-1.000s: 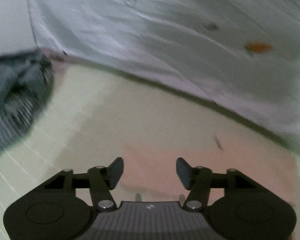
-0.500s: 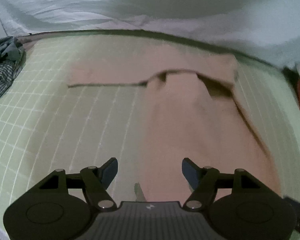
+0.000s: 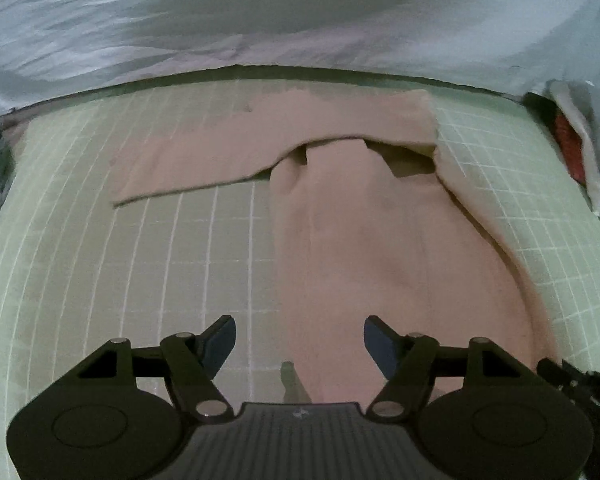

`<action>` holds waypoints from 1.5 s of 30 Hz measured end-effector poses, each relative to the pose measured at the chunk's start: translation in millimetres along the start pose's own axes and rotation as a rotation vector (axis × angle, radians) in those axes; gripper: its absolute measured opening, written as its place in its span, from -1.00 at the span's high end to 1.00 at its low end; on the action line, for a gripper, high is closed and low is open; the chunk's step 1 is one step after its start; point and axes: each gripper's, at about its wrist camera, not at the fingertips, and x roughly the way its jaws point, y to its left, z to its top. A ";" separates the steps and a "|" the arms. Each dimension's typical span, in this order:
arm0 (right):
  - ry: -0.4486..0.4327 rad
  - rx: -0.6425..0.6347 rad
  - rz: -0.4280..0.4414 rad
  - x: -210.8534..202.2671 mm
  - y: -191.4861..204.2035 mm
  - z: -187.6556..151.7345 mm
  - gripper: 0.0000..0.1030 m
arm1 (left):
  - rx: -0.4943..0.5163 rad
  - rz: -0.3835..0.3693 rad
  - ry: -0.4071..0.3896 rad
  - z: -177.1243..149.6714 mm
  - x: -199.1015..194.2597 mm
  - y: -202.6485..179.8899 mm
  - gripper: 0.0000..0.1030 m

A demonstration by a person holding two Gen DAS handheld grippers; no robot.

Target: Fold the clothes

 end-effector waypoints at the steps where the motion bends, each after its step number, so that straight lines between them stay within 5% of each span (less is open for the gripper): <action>1: -0.009 -0.008 -0.022 -1.5 11.1 -2.2 0.91 | 0.015 -0.014 0.002 1.9 2.5 4.2 -0.39; 8: -0.017 0.073 -0.067 13.3 63.4 -17.5 0.91 | 0.157 -0.069 0.011 7.7 9.4 28.5 -0.39; 14: -0.003 0.223 -0.086 24.3 66.5 -22.0 0.89 | 0.190 -0.076 0.025 12.7 12.1 55.1 -0.39; 22: 0.029 0.276 -0.092 24.6 74.3 -19.8 0.59 | 0.101 -0.108 0.059 16.1 29.5 88.5 -0.40; 32: 0.130 0.264 -0.071 29.7 76.4 -2.6 0.31 | -0.143 -0.065 0.050 17.2 43.4 148.3 -0.50; 37: 0.121 0.254 -0.040 32.5 72.6 25.9 0.27 | -0.260 0.000 0.030 28.1 53.0 185.8 -0.50; 41: 0.062 0.260 -0.006 42.2 61.0 63.6 -0.04 | -0.325 0.045 -0.001 47.9 62.8 208.5 -0.51; 45: 0.020 0.250 0.018 68.7 46.3 107.4 -0.04 | -0.355 0.091 -0.021 73.8 79.4 219.5 -0.52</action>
